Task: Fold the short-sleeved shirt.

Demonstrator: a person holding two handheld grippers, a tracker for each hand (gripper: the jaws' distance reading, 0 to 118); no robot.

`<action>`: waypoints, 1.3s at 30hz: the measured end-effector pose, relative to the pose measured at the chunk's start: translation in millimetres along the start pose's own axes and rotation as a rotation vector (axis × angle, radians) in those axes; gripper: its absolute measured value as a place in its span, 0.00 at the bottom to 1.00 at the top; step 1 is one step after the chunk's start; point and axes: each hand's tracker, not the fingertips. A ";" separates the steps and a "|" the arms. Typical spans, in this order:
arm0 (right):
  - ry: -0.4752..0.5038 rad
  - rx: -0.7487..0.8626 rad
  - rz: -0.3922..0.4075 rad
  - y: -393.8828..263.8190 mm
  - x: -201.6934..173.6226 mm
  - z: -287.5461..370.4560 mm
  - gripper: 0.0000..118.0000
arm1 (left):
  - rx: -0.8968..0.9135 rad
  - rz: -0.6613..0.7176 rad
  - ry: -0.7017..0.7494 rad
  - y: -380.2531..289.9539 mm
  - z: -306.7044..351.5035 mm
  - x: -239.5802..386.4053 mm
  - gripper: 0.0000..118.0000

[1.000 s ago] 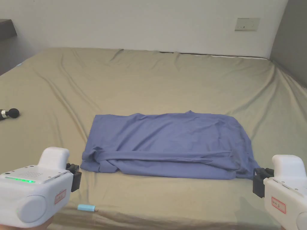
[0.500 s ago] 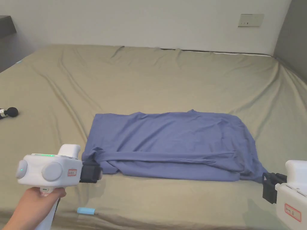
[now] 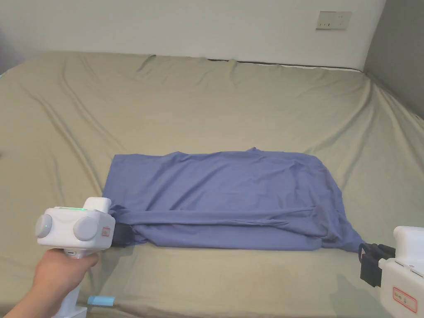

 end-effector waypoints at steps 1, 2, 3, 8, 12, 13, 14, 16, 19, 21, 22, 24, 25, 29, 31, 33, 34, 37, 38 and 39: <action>-0.005 -0.002 -0.001 -0.3 -0.2 -0.6 0.02 | -0.011 0.021 0.003 4.2 3.9 2.2 0.77; -0.006 -0.005 0.000 -0.3 2.0 -2.1 0.02 | -0.014 0.042 -0.019 5.7 10.8 4.3 0.66; -0.006 -0.009 0.003 -0.8 2.1 -2.7 0.02 | 0.009 0.036 -0.052 5.6 20.2 5.9 0.44; -0.010 -0.024 0.007 -2.6 4.3 -6.2 0.02 | 0.034 0.046 -0.094 -3.4 28.1 -1.9 0.08; -0.005 -0.035 0.013 4.4 4.5 -11.2 0.02 | 0.062 0.117 -0.131 -7.0 37.3 -3.5 0.08; -0.006 -0.037 0.023 8.0 3.7 -13.5 0.02 | 0.060 0.109 -0.128 -7.0 39.2 -1.8 0.08; -0.004 -0.039 0.026 13.1 5.0 -18.3 0.02 | 0.057 0.092 -0.124 -6.6 39.8 -0.7 0.08; 0.019 -0.054 0.019 26.9 10.1 -34.3 0.02 | 0.054 0.050 -0.115 -6.4 42.4 1.5 0.08; 0.017 -0.140 -0.016 46.3 22.2 -76.3 0.37 | 0.052 0.043 -0.113 -4.8 49.3 5.8 0.08; -0.005 -0.233 -0.035 54.7 33.0 -113.3 1.00 | 0.050 0.056 -0.118 -2.5 47.9 4.1 0.08; -0.036 -0.294 -0.033 55.4 37.2 -135.4 0.99 | 0.048 0.059 -0.120 -2.9 48.1 3.6 0.08; -0.036 -0.301 -0.030 57.7 48.5 -158.6 0.98 | 0.045 0.064 -0.129 -3.7 48.7 2.2 0.08; -0.024 -0.346 -0.032 56.7 52.3 -169.0 0.98 | 0.043 0.066 -0.131 -3.3 48.4 1.4 0.08; -0.033 -0.473 -0.067 38.5 65.5 -216.7 0.98 | 0.036 0.078 -0.139 -1.9 45.2 -1.1 0.08; -0.007 -0.483 -0.127 30.6 65.1 -222.2 0.96 | 0.028 0.074 -0.136 -1.4 44.8 0.4 0.08; -0.035 -0.438 -0.056 31.3 59.9 -211.7 0.86 | 0.026 0.062 -0.132 0.2 43.9 1.5 0.08; -0.021 -0.401 -0.018 33.7 56.2 -204.4 0.63 | 0.026 0.059 -0.131 0.4 44.7 1.7 0.08; 0.029 -0.359 -0.018 39.9 46.8 -192.2 0.12 | 0.030 0.058 -0.134 2.0 47.4 1.3 0.08; 0.024 -0.372 -0.005 41.6 44.3 -195.3 0.12 | 0.033 0.058 -0.131 2.4 49.2 0.4 0.08; 0.026 -0.369 -0.001 41.3 45.6 -195.9 0.12 | 0.034 0.067 -0.139 3.0 50.9 -0.8 0.08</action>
